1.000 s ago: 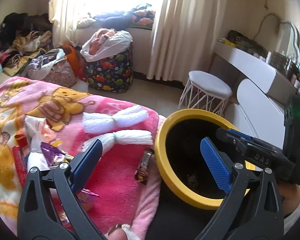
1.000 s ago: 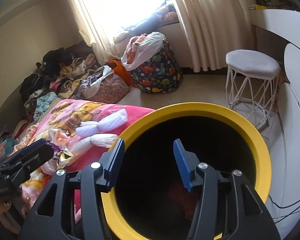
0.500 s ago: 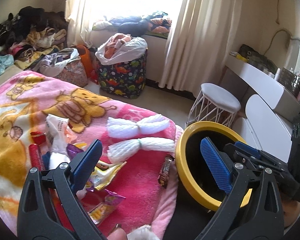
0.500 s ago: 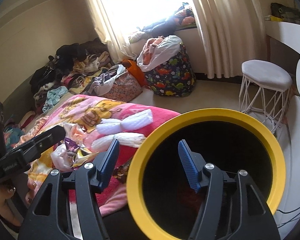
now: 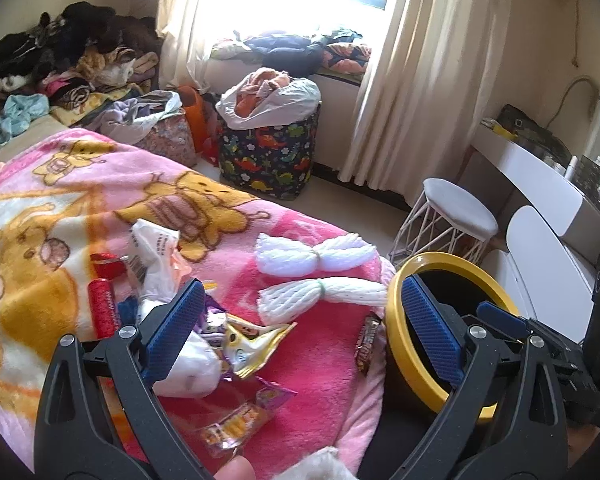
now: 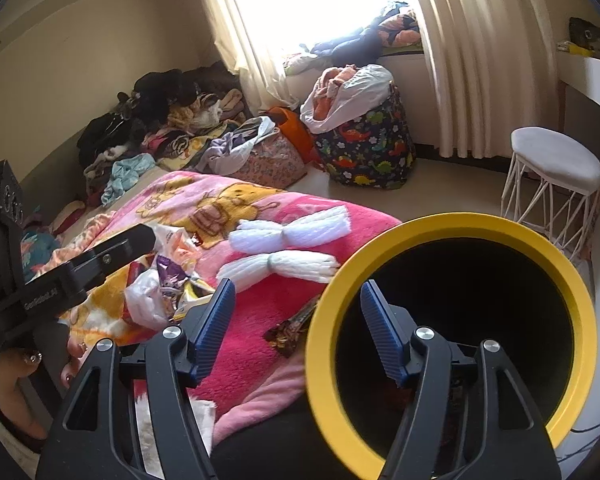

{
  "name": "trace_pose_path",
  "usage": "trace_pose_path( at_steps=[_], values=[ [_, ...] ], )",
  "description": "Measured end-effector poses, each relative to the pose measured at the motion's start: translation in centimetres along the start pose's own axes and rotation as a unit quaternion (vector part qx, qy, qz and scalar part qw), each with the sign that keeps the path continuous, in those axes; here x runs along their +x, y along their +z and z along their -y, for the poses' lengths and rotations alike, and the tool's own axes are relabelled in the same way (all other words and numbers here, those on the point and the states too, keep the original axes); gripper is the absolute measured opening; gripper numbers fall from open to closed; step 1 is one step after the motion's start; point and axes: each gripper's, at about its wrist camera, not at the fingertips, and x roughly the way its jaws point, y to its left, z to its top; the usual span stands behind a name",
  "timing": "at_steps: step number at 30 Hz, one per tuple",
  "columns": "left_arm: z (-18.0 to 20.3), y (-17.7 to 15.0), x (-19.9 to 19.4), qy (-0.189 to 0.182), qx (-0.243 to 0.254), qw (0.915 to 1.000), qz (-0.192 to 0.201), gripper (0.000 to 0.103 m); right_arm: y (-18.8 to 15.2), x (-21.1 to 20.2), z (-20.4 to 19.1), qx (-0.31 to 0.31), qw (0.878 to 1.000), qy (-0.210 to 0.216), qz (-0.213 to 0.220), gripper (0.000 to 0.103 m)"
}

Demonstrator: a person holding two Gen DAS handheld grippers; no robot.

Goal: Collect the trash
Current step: 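Move both open tools back toward the trash on the blanket, then grasp the white plastic bag with the left tool while the right tool grasps the purple wrapper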

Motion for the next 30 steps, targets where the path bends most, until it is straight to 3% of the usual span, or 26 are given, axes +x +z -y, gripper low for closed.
trace_pose_path(
  at_steps=[12, 20, 30],
  values=[
    [-4.0, -0.6, -0.6, 0.031, -0.039, 0.9988, -0.005, 0.090, -0.7, 1.8, -3.7, -0.029, 0.998, 0.040, -0.029, 0.066],
    [-6.8, -1.2, -0.4, 0.057, -0.066, 0.9958, -0.029, 0.090, -1.4, 3.6, -6.2, -0.039, 0.994, 0.078, -0.066, 0.067],
    [-8.7, -2.1, 0.5, 0.036, -0.115, 0.9906, -0.065, 0.087, -2.2, 6.8, -7.9, -0.029, 0.987, 0.099, -0.120, 0.067]
  ],
)
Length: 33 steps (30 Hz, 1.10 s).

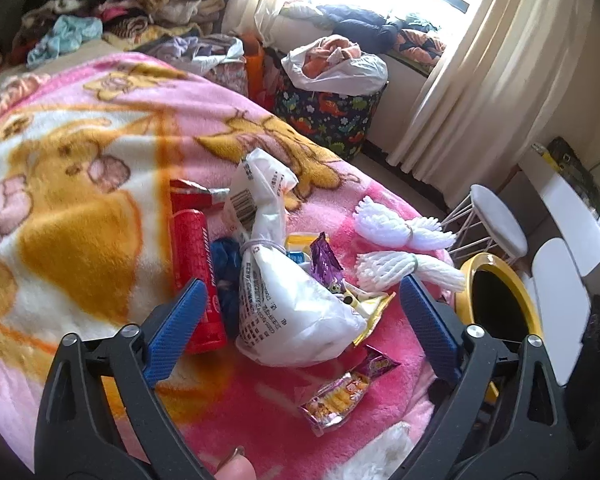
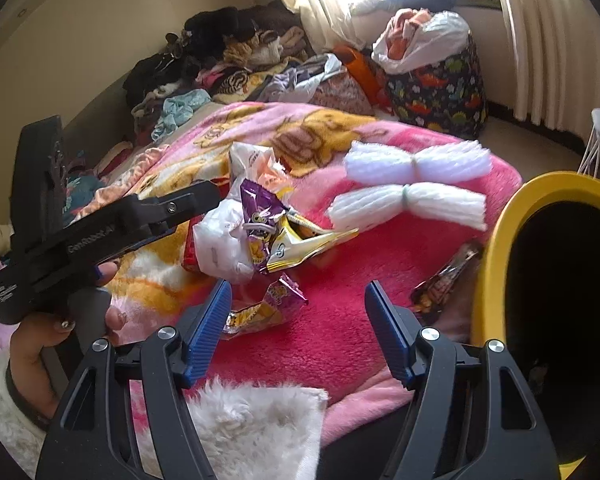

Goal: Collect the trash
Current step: 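Grasp the white plastic bag with the left tool while the right tool grasps the purple wrapper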

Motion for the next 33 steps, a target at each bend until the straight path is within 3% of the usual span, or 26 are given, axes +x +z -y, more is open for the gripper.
trace_pose_path(
  at_steps=[9, 16, 21, 33],
  values=[
    [-0.9, -0.5, 2.1, -0.012, -0.024, 0.9986, -0.045, 0.073, -0.1, 3.8, -0.2, 0.011, 0.998, 0.004, -0.059, 0.065],
    [-1.5, -1.1, 2.7, -0.023, -0.035, 0.9973, -0.061, 0.065, -0.4, 5.7, 0.5, 0.034, 0.994, 0.025, -0.099, 0.044],
    [-2.3, -1.3, 2.4, -0.038, -0.048, 0.9957, -0.070, 0.061, -0.5, 5.3, 0.7, 0.038, 0.994, 0.043, -0.097, 0.026],
    [-2.9, -1.8, 2.0, -0.051, -0.057, 0.9934, -0.086, 0.049, -0.4, 2.9, 1.2, 0.032, 0.997, 0.043, -0.056, 0.017]
  ],
)
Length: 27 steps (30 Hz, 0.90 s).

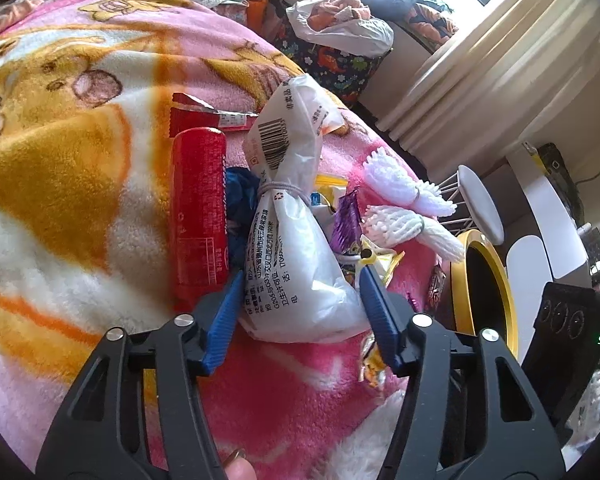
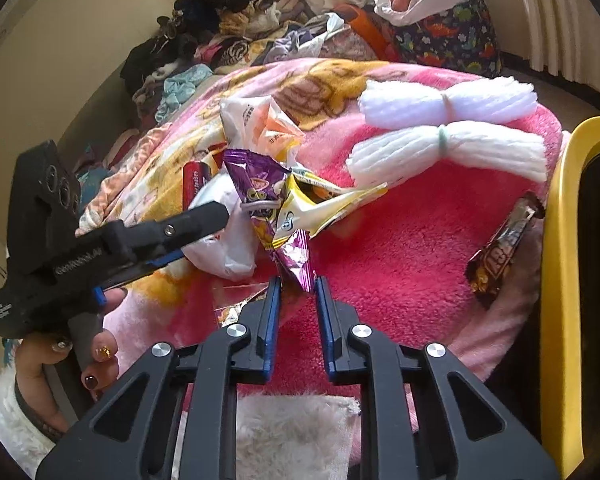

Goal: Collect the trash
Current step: 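Grasp the white plastic bag with the left tool while the right tool grasps the purple wrapper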

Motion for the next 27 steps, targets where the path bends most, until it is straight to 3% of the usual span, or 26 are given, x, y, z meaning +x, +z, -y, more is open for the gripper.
trace_pose_path(
  at_steps=[8, 27],
  values=[
    [0.3, 0.0, -0.7, 0.006, 0.001, 0.9999, 0.015, 0.033, -0.2, -1.2, -0.4, -0.012, 1.000, -0.003, 0.020, 0.017],
    [2.4, 1.7, -4.9, 0.003, 0.017, 0.9964, 0.084, 0.032, 0.3, -4.4, -1.3, -0.033, 0.997, 0.003, 0.066, 0.017]
  ],
)
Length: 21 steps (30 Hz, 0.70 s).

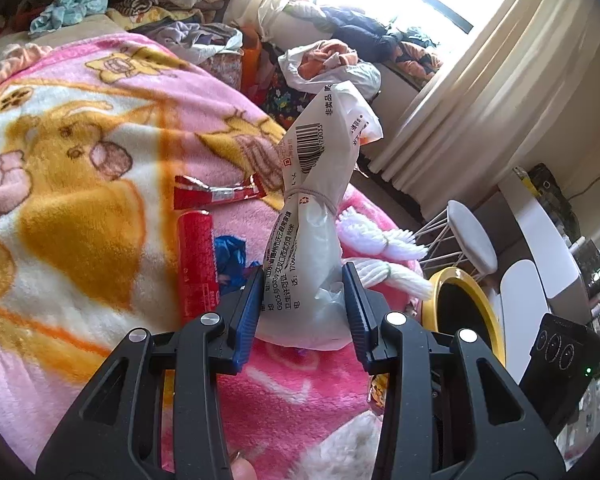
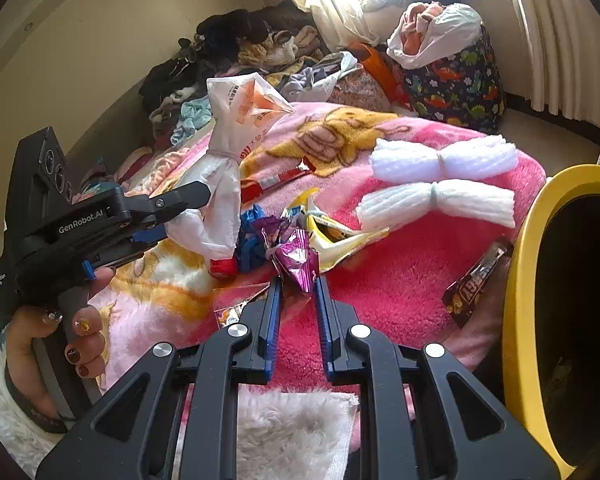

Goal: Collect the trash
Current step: 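Grasp the white plastic bag with the left tool while the right tool grasps the purple wrapper, then carry the white bag and purple wrapper over the yellow bin and release both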

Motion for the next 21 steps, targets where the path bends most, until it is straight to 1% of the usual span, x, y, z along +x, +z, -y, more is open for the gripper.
trace_pose_path(
  at_steps=[9, 21],
  values=[
    [2.0, 0.2, -0.5, -0.013, 0.018, 0.9997, 0.008, 0.032, 0.4, -2.2, 1.2, 0.013, 0.999, -0.006, 0.029, 0.016],
    [5.3, -0.6, -0.2, -0.028, 0.048, 0.9984, 0.005, 0.032, 0.6, -5.3, 3.6, 0.038, 0.997, -0.021, 0.065, 0.017]
  ],
)
